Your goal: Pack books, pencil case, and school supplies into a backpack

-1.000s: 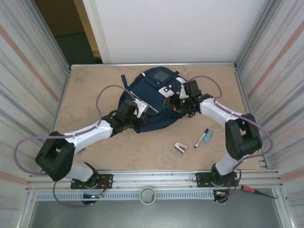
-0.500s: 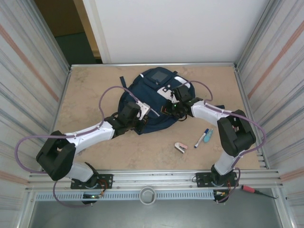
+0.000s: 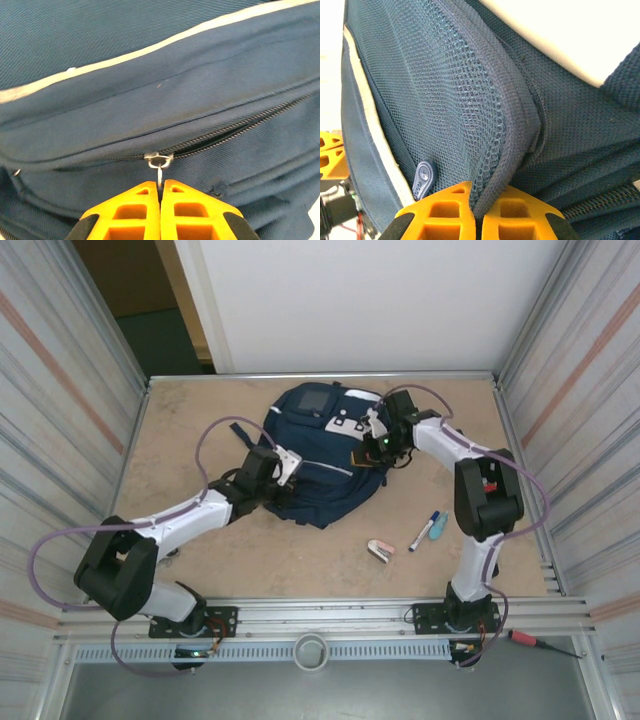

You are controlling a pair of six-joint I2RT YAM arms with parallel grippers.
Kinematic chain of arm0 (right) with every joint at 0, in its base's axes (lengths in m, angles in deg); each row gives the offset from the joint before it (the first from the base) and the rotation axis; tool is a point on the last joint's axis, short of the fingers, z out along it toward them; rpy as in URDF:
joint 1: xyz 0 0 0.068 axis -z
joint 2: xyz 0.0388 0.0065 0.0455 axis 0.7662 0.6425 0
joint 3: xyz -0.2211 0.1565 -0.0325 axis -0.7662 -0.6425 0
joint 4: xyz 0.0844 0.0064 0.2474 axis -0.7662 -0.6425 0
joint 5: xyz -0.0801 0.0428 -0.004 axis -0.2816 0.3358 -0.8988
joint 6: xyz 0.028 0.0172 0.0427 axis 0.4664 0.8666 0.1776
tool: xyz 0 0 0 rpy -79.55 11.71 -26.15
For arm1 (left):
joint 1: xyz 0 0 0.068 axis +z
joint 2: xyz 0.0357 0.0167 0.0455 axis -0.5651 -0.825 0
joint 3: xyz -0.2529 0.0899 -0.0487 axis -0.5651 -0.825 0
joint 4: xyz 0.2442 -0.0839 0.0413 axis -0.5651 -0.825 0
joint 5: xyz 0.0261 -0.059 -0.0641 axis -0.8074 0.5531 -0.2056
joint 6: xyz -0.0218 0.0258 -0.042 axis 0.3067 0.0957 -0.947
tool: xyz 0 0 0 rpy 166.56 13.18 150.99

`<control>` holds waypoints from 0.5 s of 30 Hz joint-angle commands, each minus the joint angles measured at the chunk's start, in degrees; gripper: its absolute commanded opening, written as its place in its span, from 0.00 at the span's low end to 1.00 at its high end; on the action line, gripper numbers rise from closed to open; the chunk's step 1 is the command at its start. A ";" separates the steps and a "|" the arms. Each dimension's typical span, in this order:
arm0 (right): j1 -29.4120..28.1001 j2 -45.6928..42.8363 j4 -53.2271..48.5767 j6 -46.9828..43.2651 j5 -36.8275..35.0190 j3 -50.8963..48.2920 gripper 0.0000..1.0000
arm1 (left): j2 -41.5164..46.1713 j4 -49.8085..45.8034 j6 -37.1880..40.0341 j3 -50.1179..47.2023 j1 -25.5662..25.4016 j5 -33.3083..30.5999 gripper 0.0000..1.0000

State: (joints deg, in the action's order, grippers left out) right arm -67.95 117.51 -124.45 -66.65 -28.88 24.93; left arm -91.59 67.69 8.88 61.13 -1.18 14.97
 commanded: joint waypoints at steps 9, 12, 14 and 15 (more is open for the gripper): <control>2.36 4.29 -7.01 4.03 -11.94 13.80 0.35 | 0.37 -0.17 -4.21 3.09 -9.98 3.77 0.00; 3.72 -8.10 4.03 10.93 -12.80 -2.46 0.59 | -2.16 -0.31 -5.05 6.28 -10.80 2.37 0.00; 3.16 -15.77 9.17 14.87 -11.51 -12.69 0.70 | -2.74 0.02 -5.46 7.29 -10.91 2.25 0.00; 2.64 -18.42 11.06 16.61 -11.37 -16.31 0.71 | -2.79 0.04 -5.37 7.50 -10.95 2.17 0.00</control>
State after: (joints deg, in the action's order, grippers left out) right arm -63.47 107.17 -121.11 -58.45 -39.33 15.75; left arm -94.24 66.60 4.94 66.05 -11.87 16.52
